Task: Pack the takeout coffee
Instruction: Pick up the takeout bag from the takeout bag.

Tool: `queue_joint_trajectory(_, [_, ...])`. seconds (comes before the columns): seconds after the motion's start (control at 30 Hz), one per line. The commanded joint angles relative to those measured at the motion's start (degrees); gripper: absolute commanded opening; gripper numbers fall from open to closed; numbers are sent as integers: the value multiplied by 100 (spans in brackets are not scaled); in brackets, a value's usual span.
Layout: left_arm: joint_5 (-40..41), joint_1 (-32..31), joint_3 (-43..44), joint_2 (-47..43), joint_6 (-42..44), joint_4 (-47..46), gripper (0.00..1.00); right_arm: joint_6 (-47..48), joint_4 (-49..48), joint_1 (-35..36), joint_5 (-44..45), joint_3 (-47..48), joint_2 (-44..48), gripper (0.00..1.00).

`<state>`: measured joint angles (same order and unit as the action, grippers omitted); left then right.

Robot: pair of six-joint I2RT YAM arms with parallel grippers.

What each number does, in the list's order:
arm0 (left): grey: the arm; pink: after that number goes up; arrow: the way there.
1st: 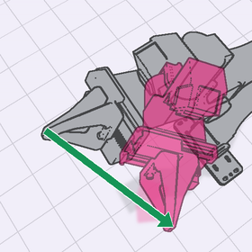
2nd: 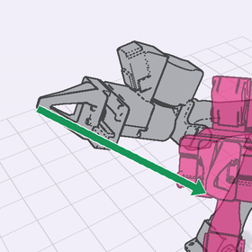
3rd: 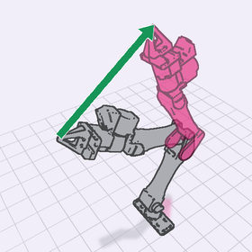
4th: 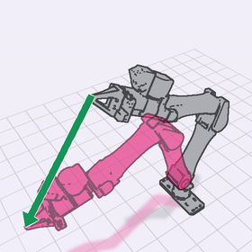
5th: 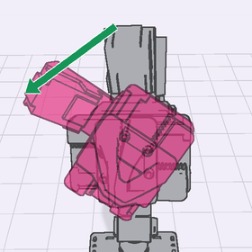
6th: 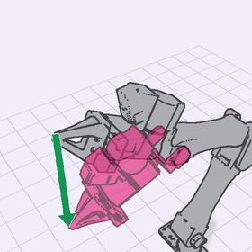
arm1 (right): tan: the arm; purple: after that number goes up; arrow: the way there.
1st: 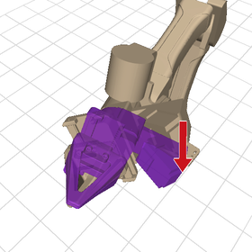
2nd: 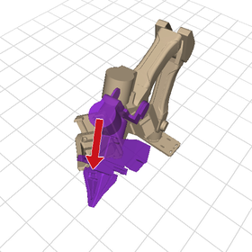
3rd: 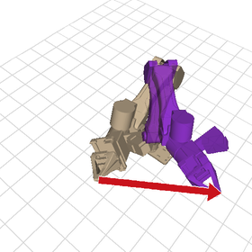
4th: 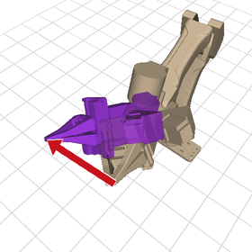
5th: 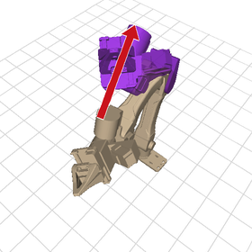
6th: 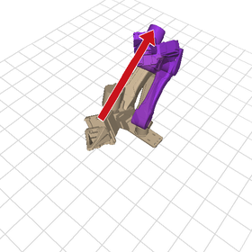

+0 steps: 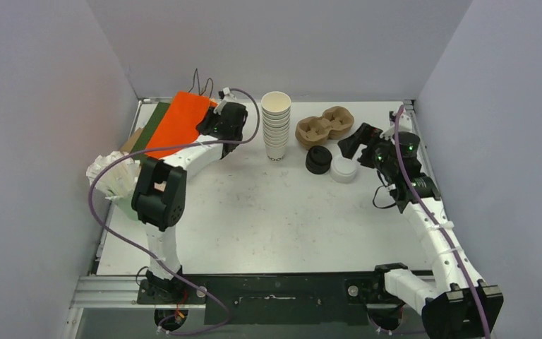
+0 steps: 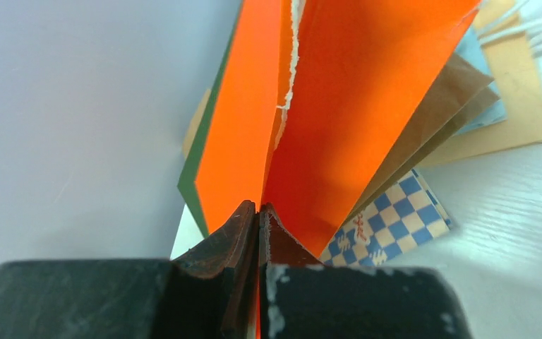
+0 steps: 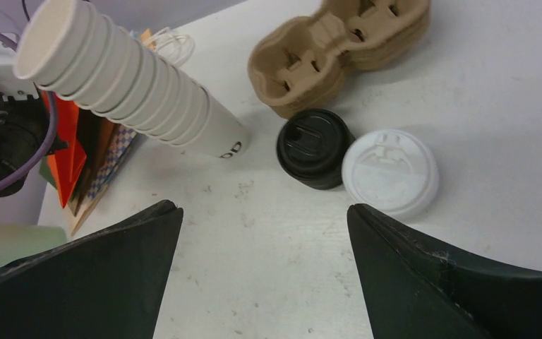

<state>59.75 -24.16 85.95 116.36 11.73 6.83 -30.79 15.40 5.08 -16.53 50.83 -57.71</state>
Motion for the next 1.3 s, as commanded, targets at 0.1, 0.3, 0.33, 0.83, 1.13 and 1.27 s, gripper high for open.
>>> queue_joint_trajectory(0.1, [-224, -346, -1052, -2065, -1230, -195, 0, -1, 26, 1416, 866, 1149, -364, 89])
queue_joint_trajectory(0.3, [-1088, -489, -1910, -3453, -2066, -35, 0, 49, 200, 2390, 1257, 1949, -761, 87])
queue_joint_trajectory(0.33, [-1222, -499, -2004, -3700, -2130, -32, 0, 58, 200, 2523, 1306, 2055, -812, 86])
queue_joint_trajectory(0.83, [-3587, -598, -2862, -6220, -3291, 1077, 0, 171, -103, 3826, 1600, 3284, -2000, 85])
queue_joint_trajectory(1.13, [-4691, -585, -2888, -7328, -3299, 1970, 0, 369, -395, 3903, 1322, 3622, -2413, 85])
queue_joint_trajectory(1.27, [-5303, -592, -2719, -7425, -3275, 2485, 0, 515, -475, 3899, 1255, 3787, -2510, 85])
